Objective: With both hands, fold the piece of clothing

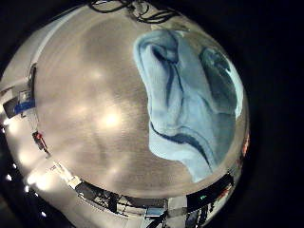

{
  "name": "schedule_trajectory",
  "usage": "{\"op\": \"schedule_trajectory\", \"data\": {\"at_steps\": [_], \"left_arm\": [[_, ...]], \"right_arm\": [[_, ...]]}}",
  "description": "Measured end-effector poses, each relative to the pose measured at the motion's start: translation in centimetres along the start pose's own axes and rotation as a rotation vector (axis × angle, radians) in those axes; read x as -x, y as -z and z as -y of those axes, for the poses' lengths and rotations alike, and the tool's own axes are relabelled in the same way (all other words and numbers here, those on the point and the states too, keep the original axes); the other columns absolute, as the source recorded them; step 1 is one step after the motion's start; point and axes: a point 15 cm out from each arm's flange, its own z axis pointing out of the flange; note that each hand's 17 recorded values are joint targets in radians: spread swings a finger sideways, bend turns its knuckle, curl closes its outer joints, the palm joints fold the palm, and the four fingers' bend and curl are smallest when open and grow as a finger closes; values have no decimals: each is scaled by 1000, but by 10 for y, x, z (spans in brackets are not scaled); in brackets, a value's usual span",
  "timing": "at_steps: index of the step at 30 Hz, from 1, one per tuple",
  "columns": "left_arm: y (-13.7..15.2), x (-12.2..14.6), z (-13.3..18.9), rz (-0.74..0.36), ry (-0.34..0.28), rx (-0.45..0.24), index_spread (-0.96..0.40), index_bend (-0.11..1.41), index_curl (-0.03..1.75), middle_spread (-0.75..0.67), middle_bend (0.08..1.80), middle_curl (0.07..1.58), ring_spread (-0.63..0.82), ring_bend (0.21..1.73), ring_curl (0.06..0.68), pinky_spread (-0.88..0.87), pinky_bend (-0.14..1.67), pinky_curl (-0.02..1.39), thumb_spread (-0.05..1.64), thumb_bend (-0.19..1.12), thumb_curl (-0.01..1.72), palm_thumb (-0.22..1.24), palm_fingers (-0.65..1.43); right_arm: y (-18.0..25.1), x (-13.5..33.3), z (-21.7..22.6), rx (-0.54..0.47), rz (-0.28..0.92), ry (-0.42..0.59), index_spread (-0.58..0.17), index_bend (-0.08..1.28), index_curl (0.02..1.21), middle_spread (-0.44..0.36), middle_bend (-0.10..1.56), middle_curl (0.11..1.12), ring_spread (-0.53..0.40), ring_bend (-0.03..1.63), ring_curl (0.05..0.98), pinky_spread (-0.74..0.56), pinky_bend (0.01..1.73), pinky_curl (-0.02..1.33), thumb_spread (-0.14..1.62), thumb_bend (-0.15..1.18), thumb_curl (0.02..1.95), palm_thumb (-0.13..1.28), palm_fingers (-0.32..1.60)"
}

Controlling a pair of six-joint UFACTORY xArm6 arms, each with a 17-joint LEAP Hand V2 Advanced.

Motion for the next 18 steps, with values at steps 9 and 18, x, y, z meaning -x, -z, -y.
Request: {"op": "schedule_trajectory", "data": {"at_steps": [9,18], "left_arm": [[-9,1,1,-13,12,15,-27,182,354,262,185,300,407,648,256,407,418,444,1116,-1,327,440,71],[-8,1,-8,-18,11,44,-32,191,382,195,187,317,312,626,244,296,398,424,1107,-18,335,507,175]], "right_arm": [[-17,2,3,26,9,1,-280,138,257,-24,356,372,-2,789,299,276,760,333,1119,-13,311,295,242],[-13,1,5,26,2,7,-321,194,255,-202,622,477,-249,1099,389,-275,1022,356,1137,12,343,482,985]]}}
